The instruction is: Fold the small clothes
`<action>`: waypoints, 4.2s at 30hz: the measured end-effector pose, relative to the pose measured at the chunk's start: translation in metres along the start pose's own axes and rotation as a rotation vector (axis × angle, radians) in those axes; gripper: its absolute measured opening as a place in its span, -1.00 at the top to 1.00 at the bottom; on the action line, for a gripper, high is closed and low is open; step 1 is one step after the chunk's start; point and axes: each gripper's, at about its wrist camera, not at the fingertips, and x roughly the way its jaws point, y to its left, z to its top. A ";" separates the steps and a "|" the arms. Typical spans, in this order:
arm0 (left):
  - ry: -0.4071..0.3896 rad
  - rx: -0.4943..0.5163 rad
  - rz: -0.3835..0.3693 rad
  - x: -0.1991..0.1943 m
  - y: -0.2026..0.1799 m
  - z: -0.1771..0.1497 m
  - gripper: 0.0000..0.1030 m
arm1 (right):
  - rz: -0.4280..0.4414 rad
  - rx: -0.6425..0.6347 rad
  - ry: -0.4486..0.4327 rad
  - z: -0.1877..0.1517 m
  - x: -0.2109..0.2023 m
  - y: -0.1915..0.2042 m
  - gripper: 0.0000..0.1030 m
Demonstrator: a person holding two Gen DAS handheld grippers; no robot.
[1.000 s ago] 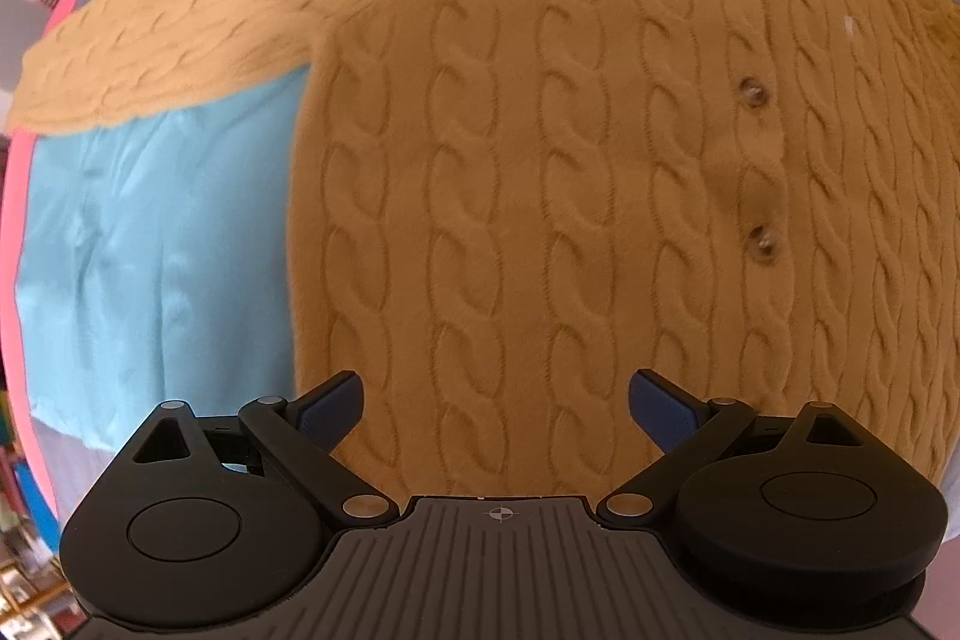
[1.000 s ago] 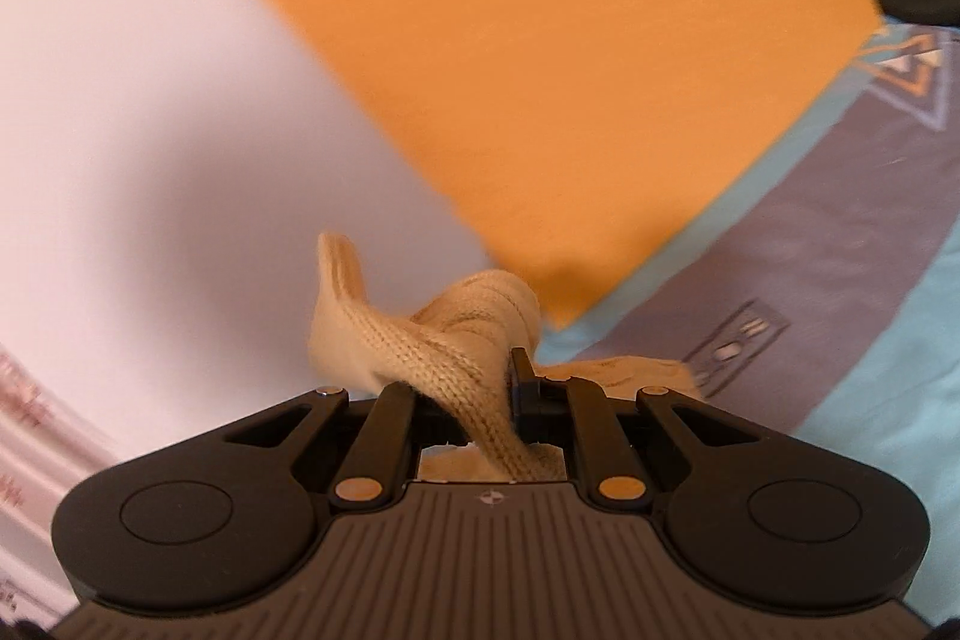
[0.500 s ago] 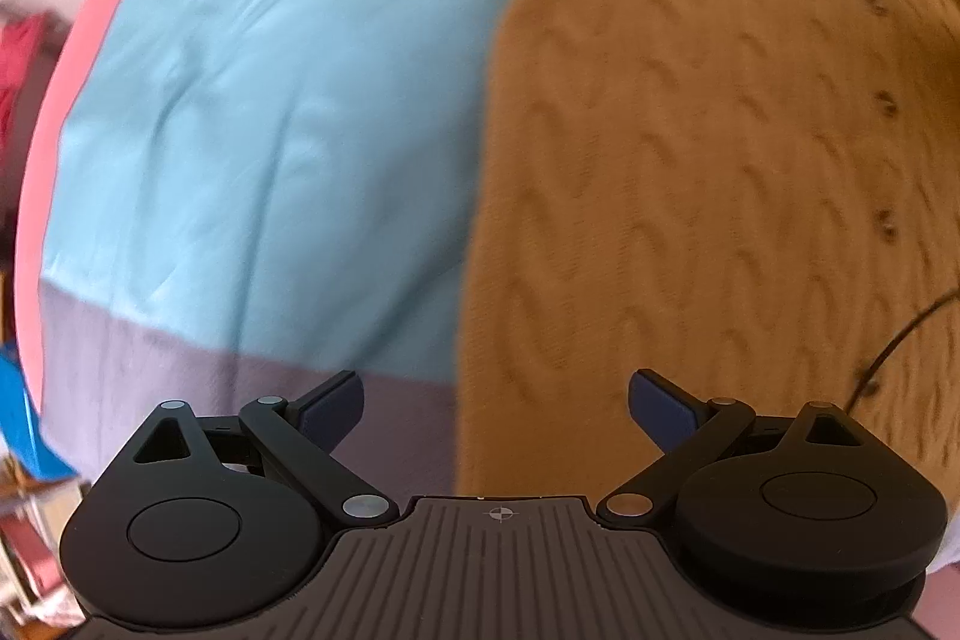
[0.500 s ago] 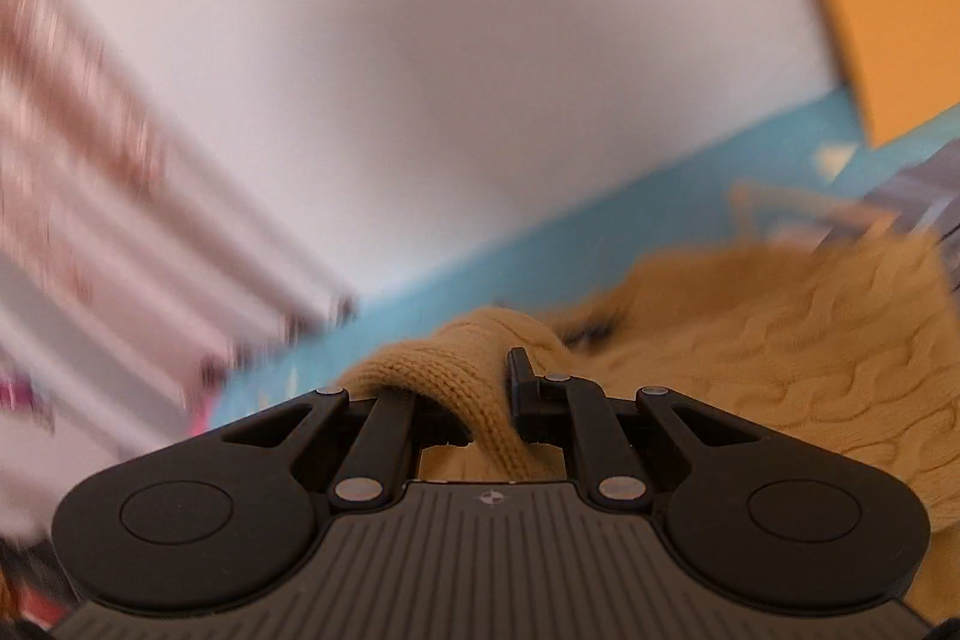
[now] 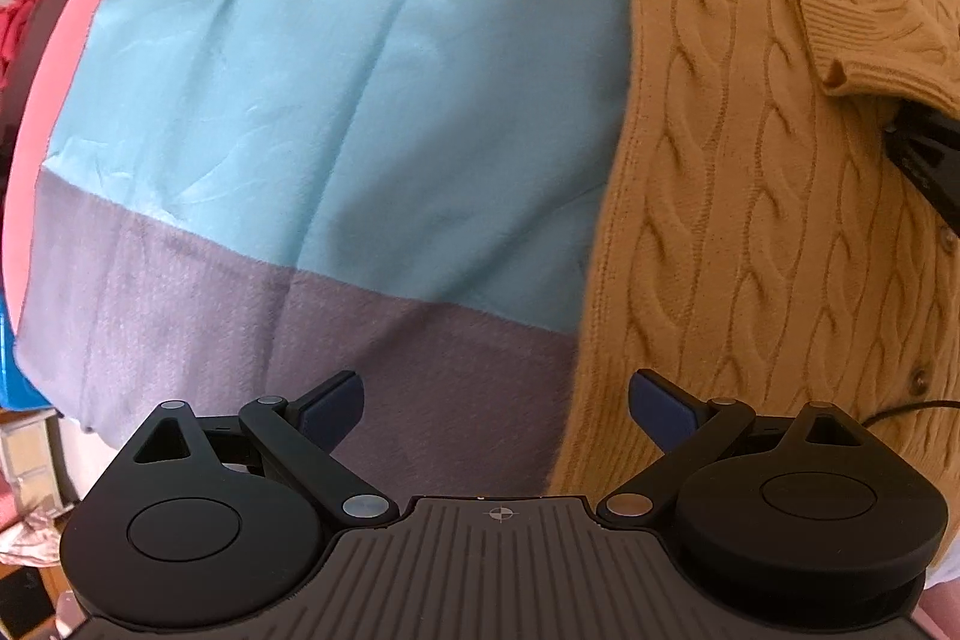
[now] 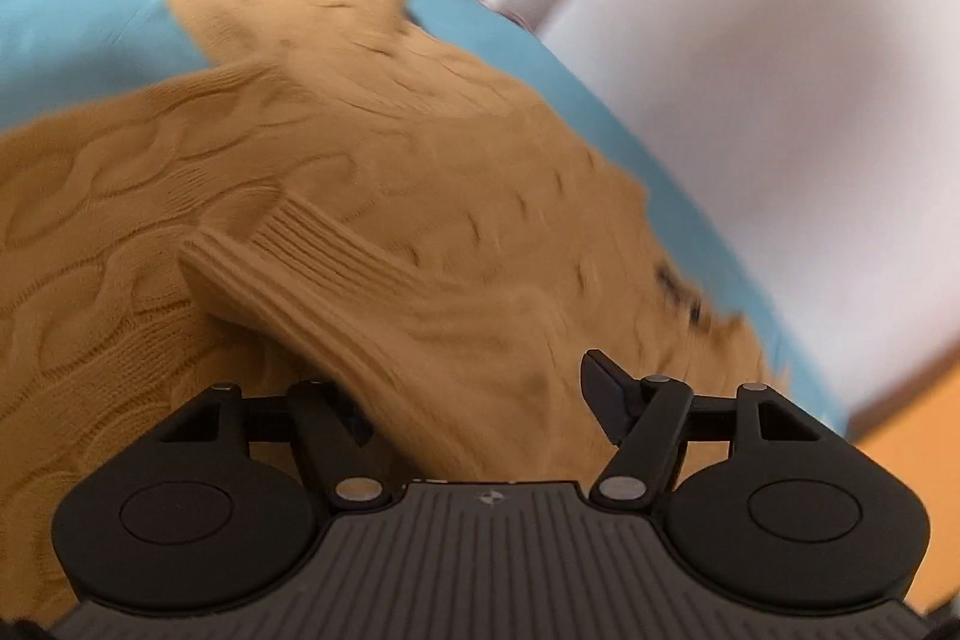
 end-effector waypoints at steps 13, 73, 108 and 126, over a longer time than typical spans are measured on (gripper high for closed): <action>-0.003 -0.063 0.008 0.002 0.039 -0.017 -1.00 | 0.025 0.506 -0.007 0.080 0.019 -0.099 0.81; -0.461 -0.695 -0.700 0.035 0.224 0.222 -1.00 | 0.256 0.861 0.266 -0.102 -0.099 -0.117 -0.25; -0.695 0.112 -0.814 -0.109 0.056 0.178 -0.27 | 0.275 0.893 0.272 -0.095 -0.080 -0.115 -0.25; -0.586 0.418 -0.814 -0.097 -0.104 0.129 -0.58 | 0.300 0.940 0.297 -0.103 -0.070 -0.115 -0.25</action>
